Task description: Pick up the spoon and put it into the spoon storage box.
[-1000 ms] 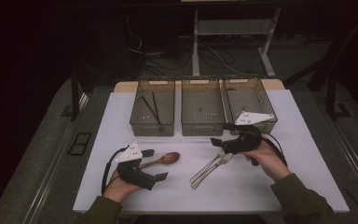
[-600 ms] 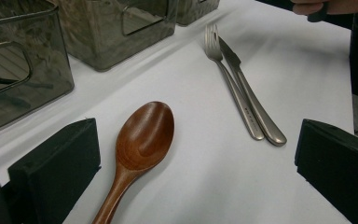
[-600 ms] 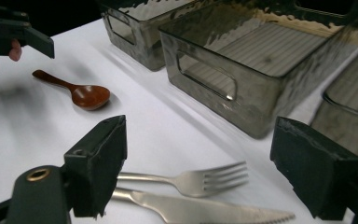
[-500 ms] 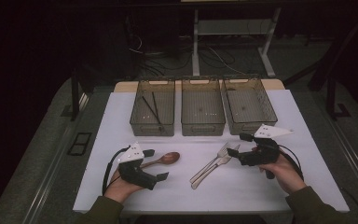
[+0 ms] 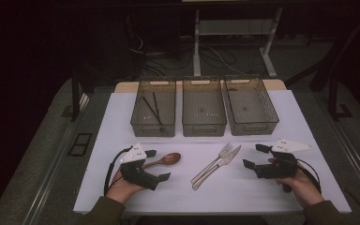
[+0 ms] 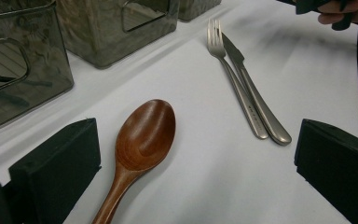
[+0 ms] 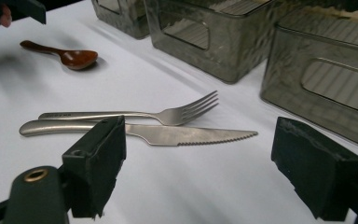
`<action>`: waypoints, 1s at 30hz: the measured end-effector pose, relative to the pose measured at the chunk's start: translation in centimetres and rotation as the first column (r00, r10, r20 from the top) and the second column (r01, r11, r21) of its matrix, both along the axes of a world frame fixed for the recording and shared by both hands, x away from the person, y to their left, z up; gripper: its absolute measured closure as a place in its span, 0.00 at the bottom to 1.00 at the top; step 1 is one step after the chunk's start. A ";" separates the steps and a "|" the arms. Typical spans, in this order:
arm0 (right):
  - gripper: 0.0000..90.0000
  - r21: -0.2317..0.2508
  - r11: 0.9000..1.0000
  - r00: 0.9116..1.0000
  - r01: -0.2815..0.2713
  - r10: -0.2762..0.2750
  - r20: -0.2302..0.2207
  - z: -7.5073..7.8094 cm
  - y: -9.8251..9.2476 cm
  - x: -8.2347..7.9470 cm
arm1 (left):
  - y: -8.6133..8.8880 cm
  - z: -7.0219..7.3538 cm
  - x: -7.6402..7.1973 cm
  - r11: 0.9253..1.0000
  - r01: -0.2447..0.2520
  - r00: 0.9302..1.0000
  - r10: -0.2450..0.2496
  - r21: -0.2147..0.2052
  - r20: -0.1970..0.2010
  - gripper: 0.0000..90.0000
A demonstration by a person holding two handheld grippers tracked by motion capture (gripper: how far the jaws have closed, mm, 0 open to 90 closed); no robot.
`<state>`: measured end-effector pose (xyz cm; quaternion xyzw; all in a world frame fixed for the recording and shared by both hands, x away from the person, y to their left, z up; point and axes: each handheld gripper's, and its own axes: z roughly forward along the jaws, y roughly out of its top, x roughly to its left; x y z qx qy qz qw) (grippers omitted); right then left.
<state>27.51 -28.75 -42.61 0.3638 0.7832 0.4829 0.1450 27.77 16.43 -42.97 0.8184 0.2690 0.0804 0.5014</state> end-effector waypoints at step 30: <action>0.19 -0.031 0.998 0.998 0.058 -0.057 0.005 -0.9 -1.3 -1.4 | -1.0 1.0 6.6 0.997 -0.051 0.997 0.054 0.049 -0.048 0.33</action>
